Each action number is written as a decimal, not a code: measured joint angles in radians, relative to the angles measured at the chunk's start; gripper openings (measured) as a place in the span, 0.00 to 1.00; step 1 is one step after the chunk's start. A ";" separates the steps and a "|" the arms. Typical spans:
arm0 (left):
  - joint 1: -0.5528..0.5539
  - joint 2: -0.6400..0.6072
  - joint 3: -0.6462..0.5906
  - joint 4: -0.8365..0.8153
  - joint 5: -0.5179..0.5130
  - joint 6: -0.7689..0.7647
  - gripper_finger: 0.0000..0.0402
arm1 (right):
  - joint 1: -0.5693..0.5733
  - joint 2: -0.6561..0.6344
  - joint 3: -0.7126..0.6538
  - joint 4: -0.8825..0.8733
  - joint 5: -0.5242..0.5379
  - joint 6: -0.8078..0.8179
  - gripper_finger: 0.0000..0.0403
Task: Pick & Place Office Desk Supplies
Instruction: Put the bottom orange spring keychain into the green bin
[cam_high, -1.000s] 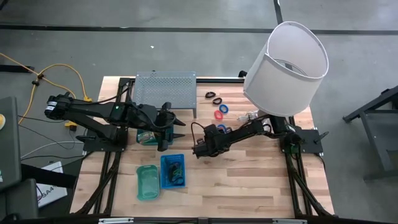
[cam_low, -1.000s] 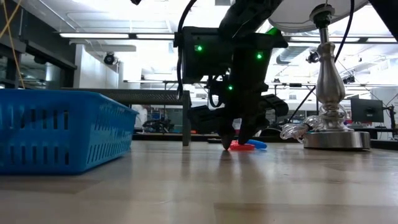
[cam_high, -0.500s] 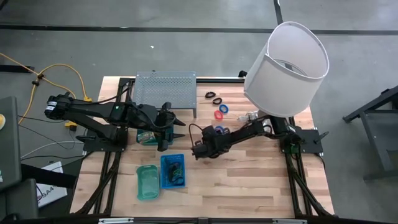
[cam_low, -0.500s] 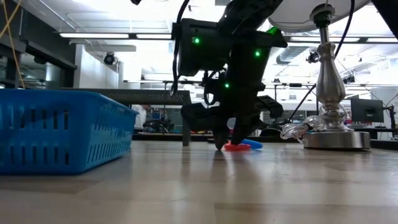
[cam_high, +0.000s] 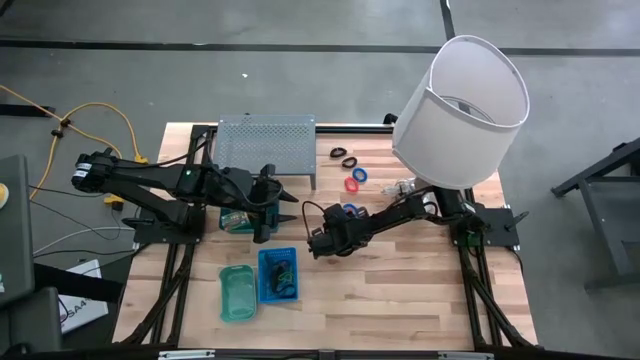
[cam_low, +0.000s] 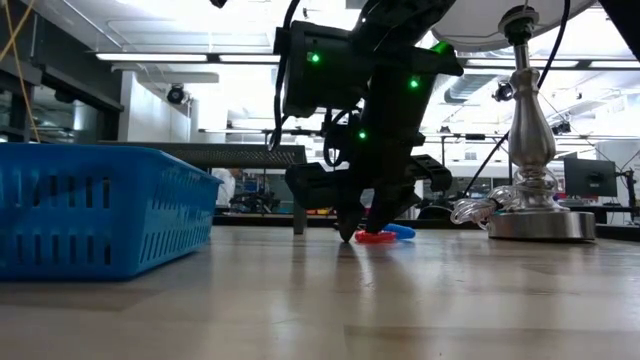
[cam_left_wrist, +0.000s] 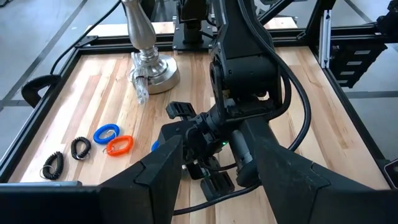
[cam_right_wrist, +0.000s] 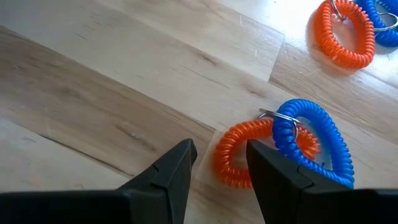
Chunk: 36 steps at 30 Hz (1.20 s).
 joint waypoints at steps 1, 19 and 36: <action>0.000 0.000 0.000 0.000 0.000 0.000 0.48 | 0.000 0.000 0.000 0.000 0.000 0.000 0.36; 0.000 0.000 0.000 0.000 0.000 0.000 0.48 | 0.001 0.001 0.000 0.034 -0.016 -0.029 0.15; 0.000 0.000 0.000 0.000 0.000 0.000 0.48 | 0.027 0.005 -0.002 0.079 0.027 -0.052 0.06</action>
